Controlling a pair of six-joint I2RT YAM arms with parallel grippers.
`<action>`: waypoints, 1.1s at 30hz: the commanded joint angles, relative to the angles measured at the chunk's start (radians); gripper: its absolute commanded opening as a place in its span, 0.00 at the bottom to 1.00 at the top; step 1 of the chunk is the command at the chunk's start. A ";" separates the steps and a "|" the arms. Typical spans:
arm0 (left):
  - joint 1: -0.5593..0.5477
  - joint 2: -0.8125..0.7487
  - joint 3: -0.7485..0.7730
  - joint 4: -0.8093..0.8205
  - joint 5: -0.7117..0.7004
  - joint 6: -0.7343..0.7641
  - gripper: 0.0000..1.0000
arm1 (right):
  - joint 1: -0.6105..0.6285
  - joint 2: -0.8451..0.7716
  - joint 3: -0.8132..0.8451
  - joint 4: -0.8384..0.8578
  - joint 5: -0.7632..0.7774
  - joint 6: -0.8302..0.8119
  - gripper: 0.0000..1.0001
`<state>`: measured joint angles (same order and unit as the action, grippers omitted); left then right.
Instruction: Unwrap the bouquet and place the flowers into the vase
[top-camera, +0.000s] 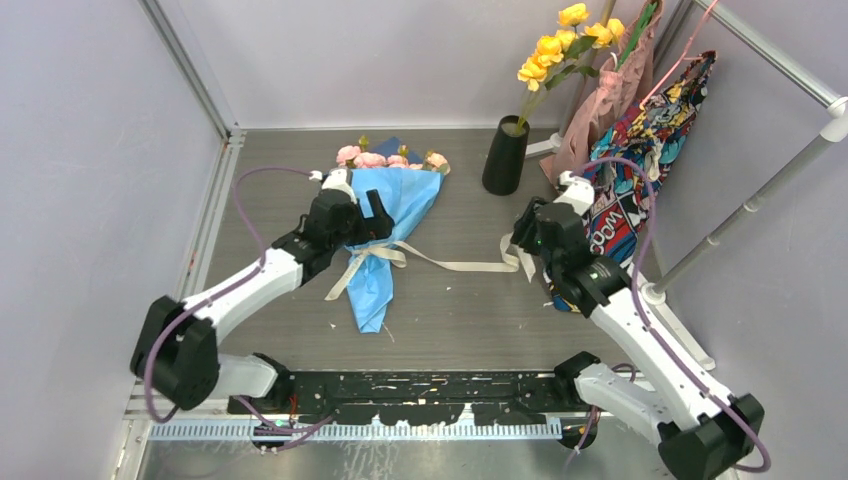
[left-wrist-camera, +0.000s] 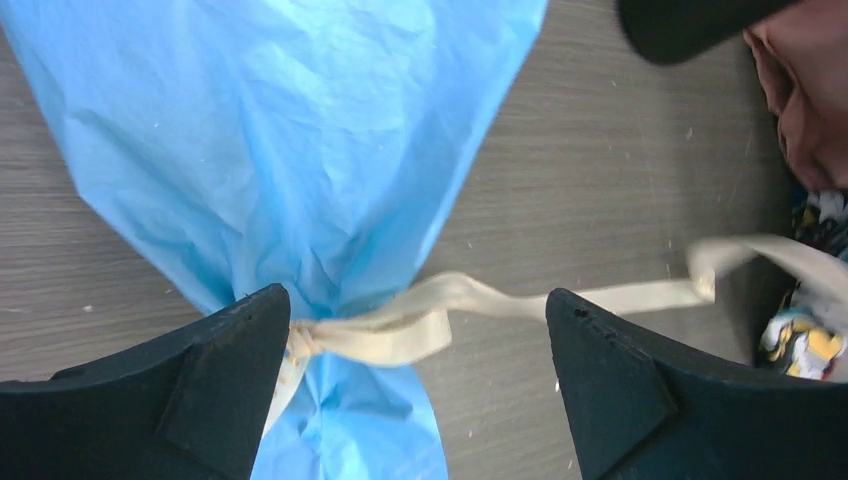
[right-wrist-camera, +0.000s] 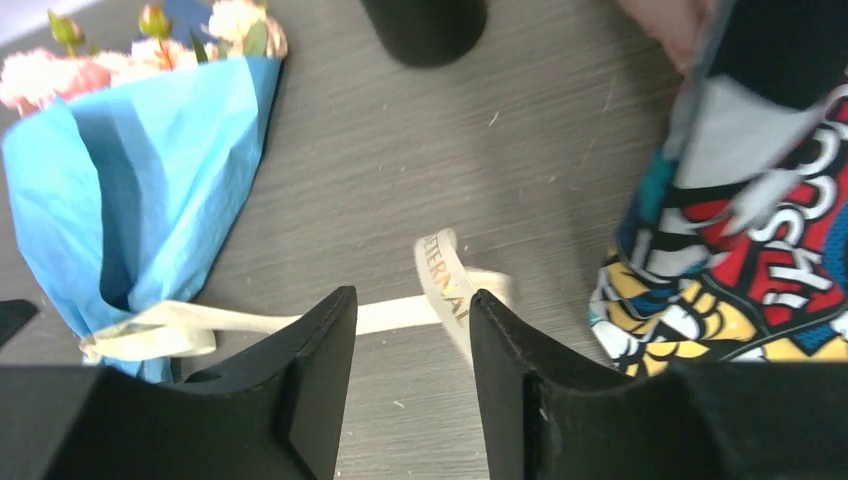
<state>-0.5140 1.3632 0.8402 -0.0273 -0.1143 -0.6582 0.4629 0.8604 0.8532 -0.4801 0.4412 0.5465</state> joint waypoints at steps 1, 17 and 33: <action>-0.078 -0.130 0.017 -0.179 -0.124 0.195 1.00 | 0.050 0.057 -0.001 0.087 -0.033 0.012 0.52; -0.125 -0.304 -0.103 -0.399 -0.296 0.382 0.97 | 0.104 0.245 -0.020 0.240 -0.111 0.028 0.52; -0.225 -0.054 -0.015 -0.393 -0.538 0.354 0.80 | 0.105 0.245 -0.042 0.234 -0.097 0.001 0.52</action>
<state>-0.7376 1.2846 0.7662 -0.4240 -0.5720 -0.2878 0.5621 1.1206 0.8154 -0.2909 0.3344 0.5552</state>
